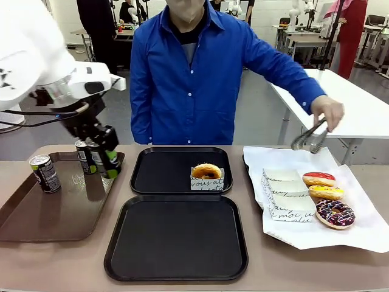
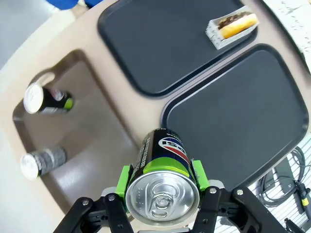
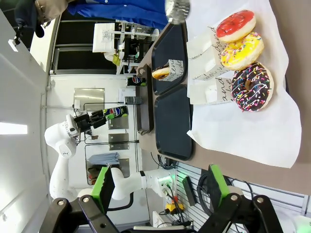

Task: Set up donuts and drinks on trays.
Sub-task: Pick up one Pepsi coke and place it on the Flat Tray.

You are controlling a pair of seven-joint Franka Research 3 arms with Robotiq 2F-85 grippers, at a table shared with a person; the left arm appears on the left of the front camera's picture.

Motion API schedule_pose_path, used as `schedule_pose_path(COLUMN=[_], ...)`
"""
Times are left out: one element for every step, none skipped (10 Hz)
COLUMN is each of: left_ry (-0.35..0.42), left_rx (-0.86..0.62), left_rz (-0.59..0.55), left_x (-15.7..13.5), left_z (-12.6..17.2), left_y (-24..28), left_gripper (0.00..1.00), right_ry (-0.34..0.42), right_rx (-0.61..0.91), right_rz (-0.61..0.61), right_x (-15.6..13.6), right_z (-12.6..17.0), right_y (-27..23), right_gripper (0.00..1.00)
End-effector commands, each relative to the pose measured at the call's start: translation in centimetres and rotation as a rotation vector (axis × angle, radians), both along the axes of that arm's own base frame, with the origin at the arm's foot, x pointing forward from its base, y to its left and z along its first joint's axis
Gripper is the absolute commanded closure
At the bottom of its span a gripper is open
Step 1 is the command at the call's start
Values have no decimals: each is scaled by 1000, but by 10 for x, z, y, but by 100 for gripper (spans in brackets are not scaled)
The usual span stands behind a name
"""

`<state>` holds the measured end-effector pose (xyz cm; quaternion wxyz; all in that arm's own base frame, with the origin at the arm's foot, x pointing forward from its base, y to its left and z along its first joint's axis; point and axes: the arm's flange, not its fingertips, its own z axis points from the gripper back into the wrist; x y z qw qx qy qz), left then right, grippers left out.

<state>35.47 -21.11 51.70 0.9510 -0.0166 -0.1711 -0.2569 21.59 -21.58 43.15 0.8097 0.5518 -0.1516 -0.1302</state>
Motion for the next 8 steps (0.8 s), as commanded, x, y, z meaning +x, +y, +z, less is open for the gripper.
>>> schedule_pose_path(left_ry=[-12, -23, -15, -10, -7, -7, -7, -7], left_rx=[-28, -39, -47, -40, -20, -20, -20, -20], left_rz=[-72, -83, -71, -52, -59, -59, -59, -59], left_x=[25, 34, 42, 48, 32, 32, 32, 32], left_z=[-2, -4, -7, -5, -11, -11, -11, -11], left_y=[-21, -31, -38, -43, -33, -33, -33, -33], left_gripper=[42, 42, 42, 42, 42, 42, 42, 42], right_ry=[-11, -11, -11, -11, -11, -11, -11, -11], right_rx=[14, 14, 14, 14, 14, 14, 14, 14], right_rz=[5, 5, 5, 5, 5, 5, 5, 5], right_x=[-2, -2, -2, -2, -2, -2, -2, -2], right_z=[0, 0, 0, 0, 0, 0, 0, 0], right_y=[-1, -1, -1, -1, -1, -1, -1, -1], right_gripper=[0, 0, 0, 0, 0, 0, 0, 0])
